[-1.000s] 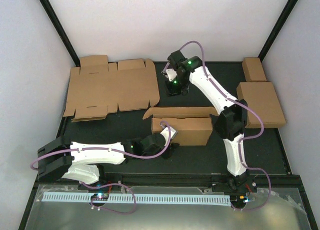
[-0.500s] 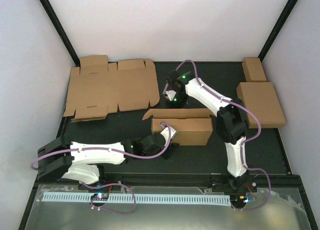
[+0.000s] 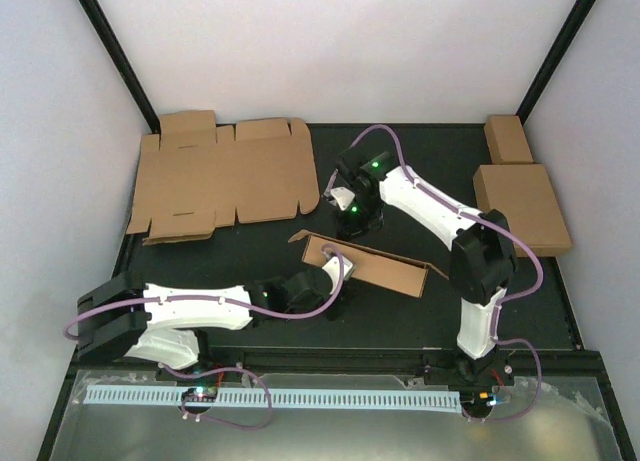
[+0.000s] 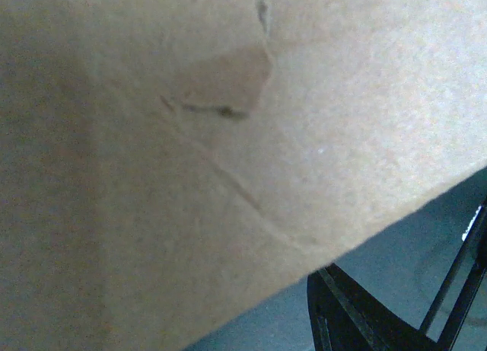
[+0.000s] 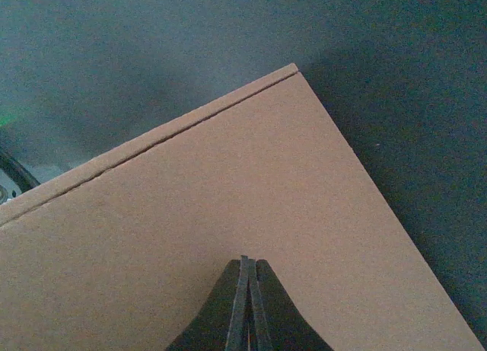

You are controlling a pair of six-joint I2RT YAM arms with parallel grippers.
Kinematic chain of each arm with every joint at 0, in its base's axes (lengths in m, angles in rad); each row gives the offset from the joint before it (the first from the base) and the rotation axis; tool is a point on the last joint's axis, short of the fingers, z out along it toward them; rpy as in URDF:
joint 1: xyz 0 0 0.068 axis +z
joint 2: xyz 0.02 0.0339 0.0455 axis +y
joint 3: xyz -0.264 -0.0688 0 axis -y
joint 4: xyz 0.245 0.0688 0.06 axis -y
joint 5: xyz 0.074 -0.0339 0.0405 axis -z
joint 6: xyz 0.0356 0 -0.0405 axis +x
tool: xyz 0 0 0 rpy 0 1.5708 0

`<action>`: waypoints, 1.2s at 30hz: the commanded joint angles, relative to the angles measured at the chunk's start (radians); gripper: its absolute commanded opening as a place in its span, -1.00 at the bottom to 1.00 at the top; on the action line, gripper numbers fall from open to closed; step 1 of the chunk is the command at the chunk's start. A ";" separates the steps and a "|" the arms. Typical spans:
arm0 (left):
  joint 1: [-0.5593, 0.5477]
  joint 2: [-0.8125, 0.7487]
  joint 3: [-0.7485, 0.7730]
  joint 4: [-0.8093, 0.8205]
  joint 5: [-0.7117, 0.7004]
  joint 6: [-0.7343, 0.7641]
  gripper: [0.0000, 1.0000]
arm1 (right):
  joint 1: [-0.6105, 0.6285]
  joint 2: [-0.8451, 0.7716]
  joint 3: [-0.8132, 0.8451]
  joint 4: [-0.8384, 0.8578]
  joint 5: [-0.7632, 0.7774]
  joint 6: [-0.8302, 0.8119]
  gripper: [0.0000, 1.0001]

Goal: Fold the paper box

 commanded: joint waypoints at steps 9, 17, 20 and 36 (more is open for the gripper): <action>-0.004 0.014 0.041 0.007 -0.014 0.006 -0.07 | -0.009 -0.019 0.084 0.008 0.085 0.019 -0.97; -0.006 0.008 0.040 0.009 0.000 -0.008 -0.07 | -0.119 0.008 0.262 -0.032 0.241 0.064 -0.97; -0.006 0.002 0.041 0.003 0.000 -0.009 -0.07 | -0.154 -0.012 0.299 -0.025 0.252 0.073 -0.97; -0.005 -0.145 0.035 -0.164 -0.004 -0.057 0.09 | -0.155 -0.309 0.160 0.143 0.363 0.075 -0.68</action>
